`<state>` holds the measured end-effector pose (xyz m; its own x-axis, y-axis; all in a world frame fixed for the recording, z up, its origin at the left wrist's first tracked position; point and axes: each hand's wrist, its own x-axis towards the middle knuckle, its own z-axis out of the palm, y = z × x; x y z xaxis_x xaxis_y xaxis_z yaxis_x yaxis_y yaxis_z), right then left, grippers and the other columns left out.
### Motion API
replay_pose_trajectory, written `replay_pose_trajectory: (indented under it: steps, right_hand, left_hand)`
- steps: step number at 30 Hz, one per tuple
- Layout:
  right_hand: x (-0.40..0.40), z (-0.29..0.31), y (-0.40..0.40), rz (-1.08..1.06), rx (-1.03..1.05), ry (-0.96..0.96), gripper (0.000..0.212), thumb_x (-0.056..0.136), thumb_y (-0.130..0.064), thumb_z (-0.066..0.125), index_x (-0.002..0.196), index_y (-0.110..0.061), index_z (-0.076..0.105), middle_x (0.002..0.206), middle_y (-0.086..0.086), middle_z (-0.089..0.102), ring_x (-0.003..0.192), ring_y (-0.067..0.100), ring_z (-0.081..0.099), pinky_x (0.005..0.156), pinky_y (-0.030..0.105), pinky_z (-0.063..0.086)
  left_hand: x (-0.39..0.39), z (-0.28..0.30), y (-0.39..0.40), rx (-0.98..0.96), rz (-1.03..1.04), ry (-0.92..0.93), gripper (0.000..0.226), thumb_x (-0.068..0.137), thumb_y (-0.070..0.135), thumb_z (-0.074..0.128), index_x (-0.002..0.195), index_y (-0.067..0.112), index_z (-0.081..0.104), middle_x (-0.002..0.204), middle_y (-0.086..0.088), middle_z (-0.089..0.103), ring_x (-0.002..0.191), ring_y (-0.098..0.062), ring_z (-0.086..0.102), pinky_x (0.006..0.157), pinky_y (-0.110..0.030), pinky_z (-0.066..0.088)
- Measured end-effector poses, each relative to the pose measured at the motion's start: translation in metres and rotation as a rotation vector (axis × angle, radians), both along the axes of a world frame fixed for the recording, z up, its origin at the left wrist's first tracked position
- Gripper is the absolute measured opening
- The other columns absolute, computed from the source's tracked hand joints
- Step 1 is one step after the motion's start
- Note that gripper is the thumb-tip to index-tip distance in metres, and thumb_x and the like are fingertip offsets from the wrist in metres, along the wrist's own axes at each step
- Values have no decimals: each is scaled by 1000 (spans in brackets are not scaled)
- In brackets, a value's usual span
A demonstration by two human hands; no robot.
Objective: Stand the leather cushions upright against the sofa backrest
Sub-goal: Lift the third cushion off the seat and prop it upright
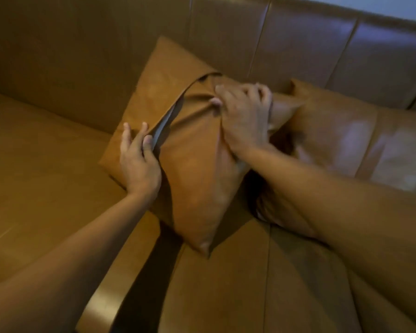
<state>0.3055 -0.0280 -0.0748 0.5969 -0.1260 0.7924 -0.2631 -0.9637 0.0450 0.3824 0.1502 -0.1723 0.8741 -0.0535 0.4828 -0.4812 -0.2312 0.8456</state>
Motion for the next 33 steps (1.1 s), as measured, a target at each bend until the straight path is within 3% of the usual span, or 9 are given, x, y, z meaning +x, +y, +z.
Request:
replay_pose_trajectory:
  steps: [3,4,6,8,11,16,24,28,33]
  right_hand:
    - [0,30,-27,40,-120,-15,40,103,-42,39,126,-22,64,128,-2,66,117,29,53,109,47,21]
    - [0,36,-35,41,-164,-10,43,103,-43,37,126,-20,64,130,-1,65,118,30,53,110,51,22]
    - [0,42,-47,59,-239,-4,46,103,-43,36,127,-16,64,130,2,66,117,34,55,109,57,26]
    - [1,37,-53,96,-297,20,45,103,-41,38,126,-13,65,129,5,66,116,36,57,108,60,28]
    - [-1,15,-64,119,-332,54,41,103,-37,43,126,-12,66,128,7,66,115,37,58,109,59,27]
    - [-12,-8,-84,82,-296,6,35,101,-30,50,123,-8,67,124,12,68,113,40,59,107,66,28]
    - [1,14,-100,194,-304,104,48,101,-35,43,130,-1,60,129,20,62,120,42,54,111,70,9]
    - [12,9,-109,220,-291,142,42,103,-26,44,134,0,55,136,20,57,125,41,50,113,66,6]
    - [16,-10,-115,88,-305,183,50,106,-35,29,142,-5,47,146,19,48,134,38,43,117,61,8]
  left_hand:
    - [-5,7,-28,-22,-100,-42,44,104,38,36,145,24,44,163,-11,15,147,-24,14,100,-9,15]
    - [-5,7,-35,-16,-128,-50,47,103,41,36,146,25,41,164,-12,11,148,-26,12,107,-17,17]
    - [-5,1,-50,32,-219,-33,61,96,56,42,152,35,28,165,-10,-1,149,-32,4,116,-46,22]
    - [-9,-11,-60,138,-333,41,94,77,75,57,150,51,3,164,-4,-17,148,-38,-9,109,-67,16]
    - [-18,-35,-70,316,-371,108,134,48,85,70,144,55,-19,160,-3,-29,145,-42,-18,100,-80,13]
    - [-22,-58,-77,402,-382,19,142,45,75,79,146,52,-18,160,-9,-28,144,-44,-20,98,-84,19]
    - [-24,-43,-98,401,-256,40,140,51,64,85,150,45,-13,161,-12,-26,145,-45,-17,95,-85,21]
    - [-23,-45,-104,406,-228,62,139,54,60,86,152,41,-11,161,-13,-25,145,-45,-17,93,-85,25]
    - [-23,-55,-110,420,-215,54,138,56,60,86,152,40,-11,161,-12,-23,145,-44,-17,89,-86,26]
